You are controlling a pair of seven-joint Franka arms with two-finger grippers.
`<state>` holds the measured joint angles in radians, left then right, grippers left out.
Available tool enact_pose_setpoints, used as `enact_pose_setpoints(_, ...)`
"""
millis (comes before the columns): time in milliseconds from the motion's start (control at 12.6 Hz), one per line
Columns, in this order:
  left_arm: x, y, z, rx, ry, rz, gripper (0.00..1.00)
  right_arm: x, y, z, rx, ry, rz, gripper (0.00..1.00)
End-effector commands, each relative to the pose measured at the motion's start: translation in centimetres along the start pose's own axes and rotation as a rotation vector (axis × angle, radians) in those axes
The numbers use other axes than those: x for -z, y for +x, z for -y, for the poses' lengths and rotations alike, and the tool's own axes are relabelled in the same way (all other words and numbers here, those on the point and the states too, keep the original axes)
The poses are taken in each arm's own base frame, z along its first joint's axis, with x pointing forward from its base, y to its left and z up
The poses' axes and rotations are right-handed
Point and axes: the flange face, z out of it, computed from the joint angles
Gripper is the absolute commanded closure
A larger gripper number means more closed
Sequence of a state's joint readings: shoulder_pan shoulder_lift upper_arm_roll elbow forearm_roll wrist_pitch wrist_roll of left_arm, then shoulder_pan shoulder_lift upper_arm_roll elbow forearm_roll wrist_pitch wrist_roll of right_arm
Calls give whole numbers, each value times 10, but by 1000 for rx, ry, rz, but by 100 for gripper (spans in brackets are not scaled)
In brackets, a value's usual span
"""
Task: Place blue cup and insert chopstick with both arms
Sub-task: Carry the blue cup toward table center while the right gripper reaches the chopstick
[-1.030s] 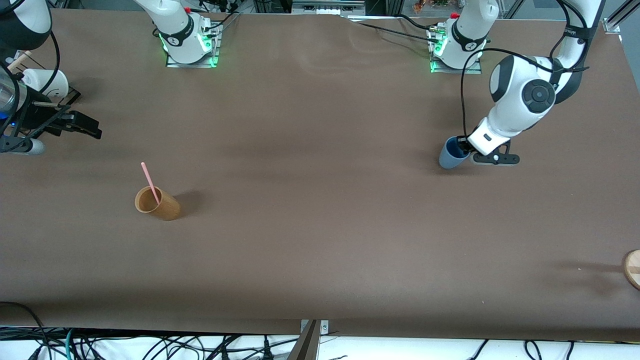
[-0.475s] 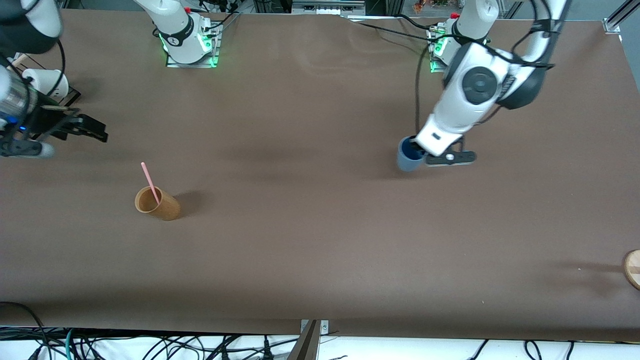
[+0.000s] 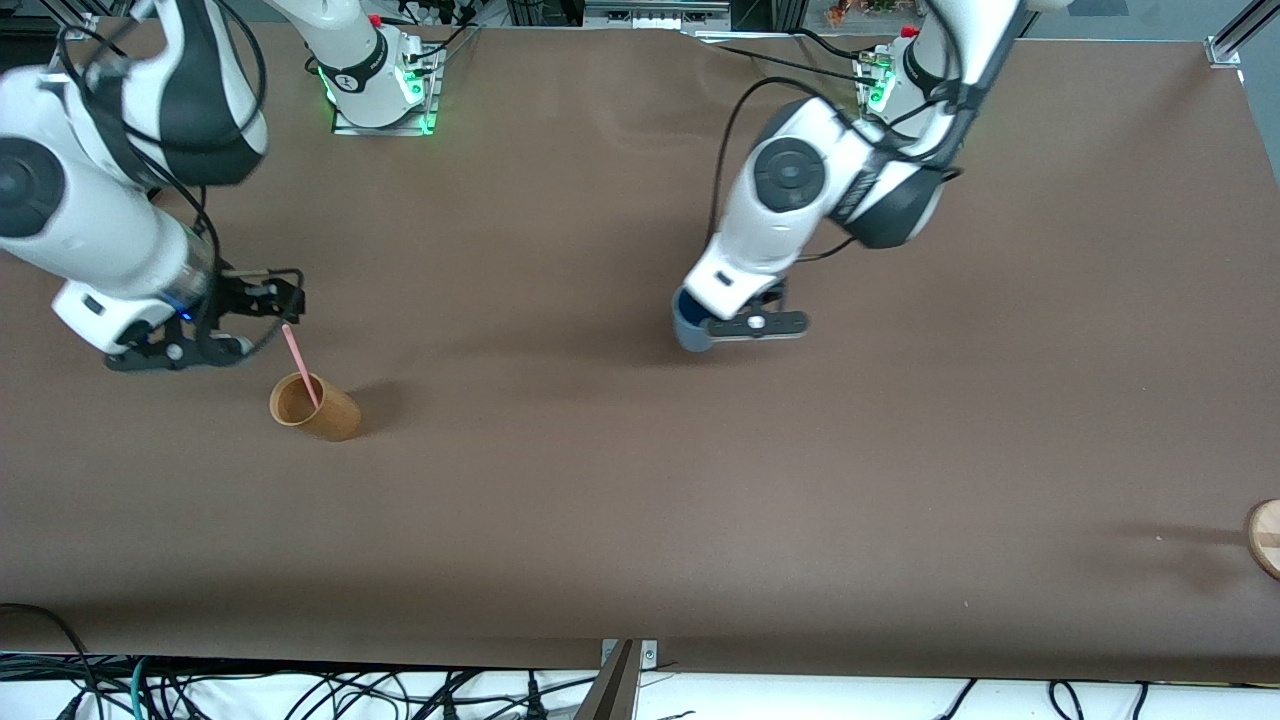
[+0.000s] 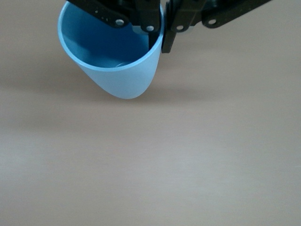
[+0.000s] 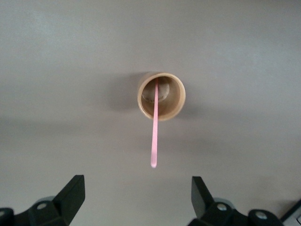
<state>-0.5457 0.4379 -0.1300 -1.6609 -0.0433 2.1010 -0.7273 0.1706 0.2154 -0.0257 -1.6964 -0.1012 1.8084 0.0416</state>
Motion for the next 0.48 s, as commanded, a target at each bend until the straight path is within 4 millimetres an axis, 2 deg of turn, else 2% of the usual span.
enact_pose_setpoints(0,-15,11,-51,28,-26,11,100,-25,0,1,0,14,-34,0)
enact_pose_setpoints(158,-38,0,-84,16,-20,30,100,-49,-15,3,4,18,-67,0)
enact_pose_setpoints(238,-43,-2,-102,11,-29,25,100,-53,-26,3,8,22,-101,0)
enact_pose_setpoints(396,-61,-12,-124,15,-31,29,100,-63,-44,1,13,25,-160,0)
